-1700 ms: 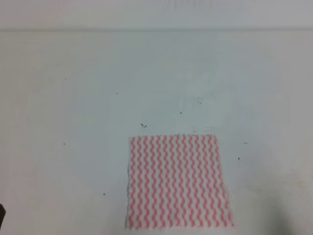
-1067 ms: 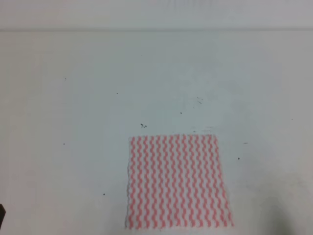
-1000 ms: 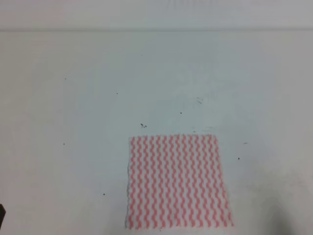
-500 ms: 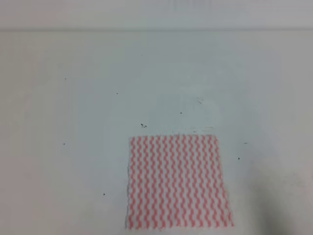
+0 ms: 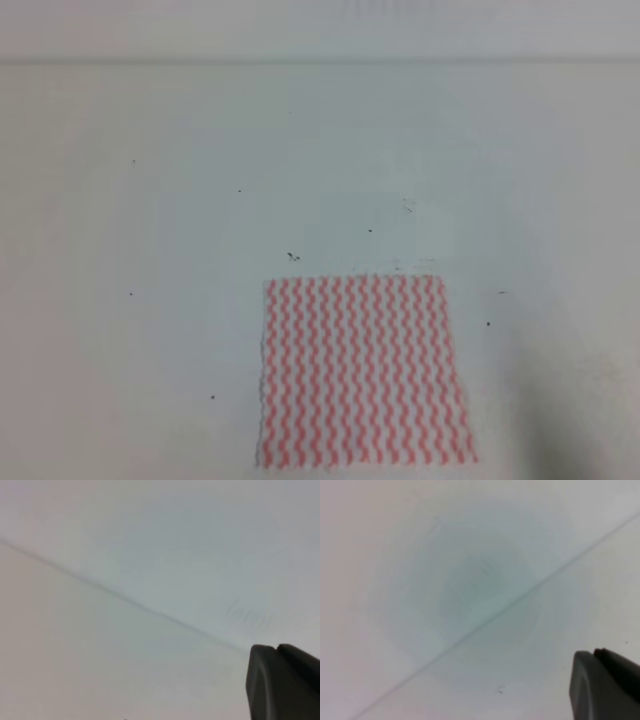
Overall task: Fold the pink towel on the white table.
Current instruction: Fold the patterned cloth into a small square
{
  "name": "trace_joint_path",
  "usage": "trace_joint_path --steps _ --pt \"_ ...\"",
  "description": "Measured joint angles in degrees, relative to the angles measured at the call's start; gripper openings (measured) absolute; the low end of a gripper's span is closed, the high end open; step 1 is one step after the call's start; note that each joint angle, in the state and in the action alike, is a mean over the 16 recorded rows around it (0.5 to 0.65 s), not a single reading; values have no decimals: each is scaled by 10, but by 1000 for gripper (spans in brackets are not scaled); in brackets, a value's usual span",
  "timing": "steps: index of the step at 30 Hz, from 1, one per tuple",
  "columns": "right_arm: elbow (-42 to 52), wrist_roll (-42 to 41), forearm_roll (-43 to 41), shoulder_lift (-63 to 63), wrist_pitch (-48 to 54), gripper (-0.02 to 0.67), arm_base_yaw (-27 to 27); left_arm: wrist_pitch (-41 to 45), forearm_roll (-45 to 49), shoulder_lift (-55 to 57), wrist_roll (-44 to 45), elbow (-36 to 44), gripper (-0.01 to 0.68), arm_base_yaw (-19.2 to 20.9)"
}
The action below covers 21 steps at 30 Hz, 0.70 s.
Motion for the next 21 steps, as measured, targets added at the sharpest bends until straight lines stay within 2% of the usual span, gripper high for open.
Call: trace_joint_path --steps 13,21 --pt "-18 -1 -12 1 18 -17 0 16 -8 5 20 -7 -4 0" --pt "-92 -1 -25 58 102 -18 0 58 -48 64 0 -59 -4 0"
